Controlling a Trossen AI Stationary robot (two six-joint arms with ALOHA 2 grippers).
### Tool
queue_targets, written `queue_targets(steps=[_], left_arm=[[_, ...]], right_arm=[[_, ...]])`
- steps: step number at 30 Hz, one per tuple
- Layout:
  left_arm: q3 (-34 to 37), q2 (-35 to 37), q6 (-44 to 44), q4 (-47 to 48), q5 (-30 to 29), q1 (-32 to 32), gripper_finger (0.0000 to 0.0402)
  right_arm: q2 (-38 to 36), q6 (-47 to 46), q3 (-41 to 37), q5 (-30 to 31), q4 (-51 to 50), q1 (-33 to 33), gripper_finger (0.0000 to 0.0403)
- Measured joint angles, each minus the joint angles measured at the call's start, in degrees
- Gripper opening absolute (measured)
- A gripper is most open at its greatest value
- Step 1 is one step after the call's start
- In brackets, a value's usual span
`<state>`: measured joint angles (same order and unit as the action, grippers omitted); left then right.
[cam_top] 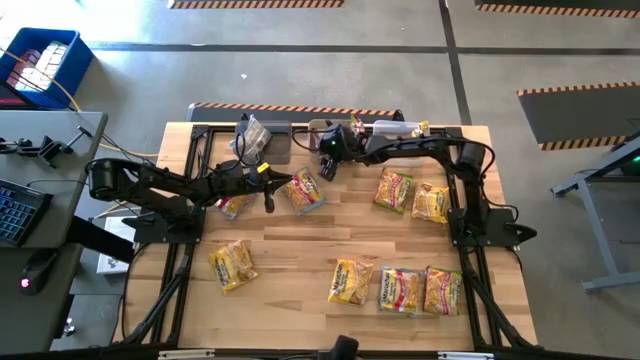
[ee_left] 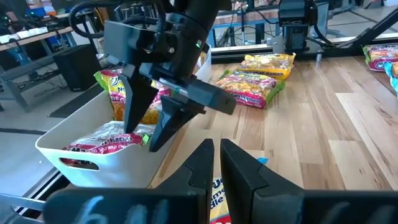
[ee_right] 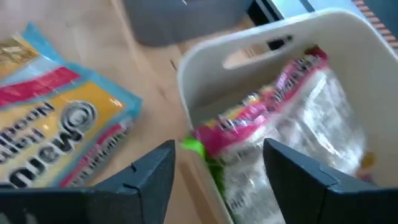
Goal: Sort Maruchan noodles
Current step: Put the left green noodle pack into the gray bin
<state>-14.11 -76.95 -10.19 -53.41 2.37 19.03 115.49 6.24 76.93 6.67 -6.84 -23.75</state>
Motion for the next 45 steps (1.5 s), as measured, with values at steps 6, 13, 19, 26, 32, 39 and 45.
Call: queue_targets(steps=[6, 13, 19, 26, 32, 39, 45], left_arm=[[0.00, 0.00, 0.00, 0.00, 0.00, 0.00, 0.0019], [0.00, 0.00, -0.01, 0.02, 0.00, 0.00, 0.0019], [0.00, 0.00, 0.00, 0.02, 0.00, 0.00, 0.0019], [0.00, 0.00, -0.01, 0.02, 0.00, 0.00, 0.0019], [0.00, 0.00, -0.01, 0.02, 0.00, 0.00, 0.0019], [0.00, 0.00, -0.01, 0.02, 0.00, 0.00, 0.0019], [0.00, 0.00, 0.01, 0.02, 0.00, 0.00, 0.0019]], right_arm=[[0.17, 0.17, 0.00, -0.75, 1.28, 0.00, 0.0135], [0.17, 0.26, 0.00, -1.11, 1.37, -0.15, 0.0016], [0.15, 0.28, 0.00, -0.63, 1.47, -0.11, 0.0011], [0.15, -2.70, 0.84, -0.17, 0.29, -0.12, 0.0011], [0.15, -8.99, 6.33, 0.64, -7.90, -0.28, 0.0055], [0.08, -10.78, 12.84, 1.22, -15.76, -0.50, 0.0153], [0.18, -14.71, 13.31, -0.36, -15.60, -1.18, 0.0210]])
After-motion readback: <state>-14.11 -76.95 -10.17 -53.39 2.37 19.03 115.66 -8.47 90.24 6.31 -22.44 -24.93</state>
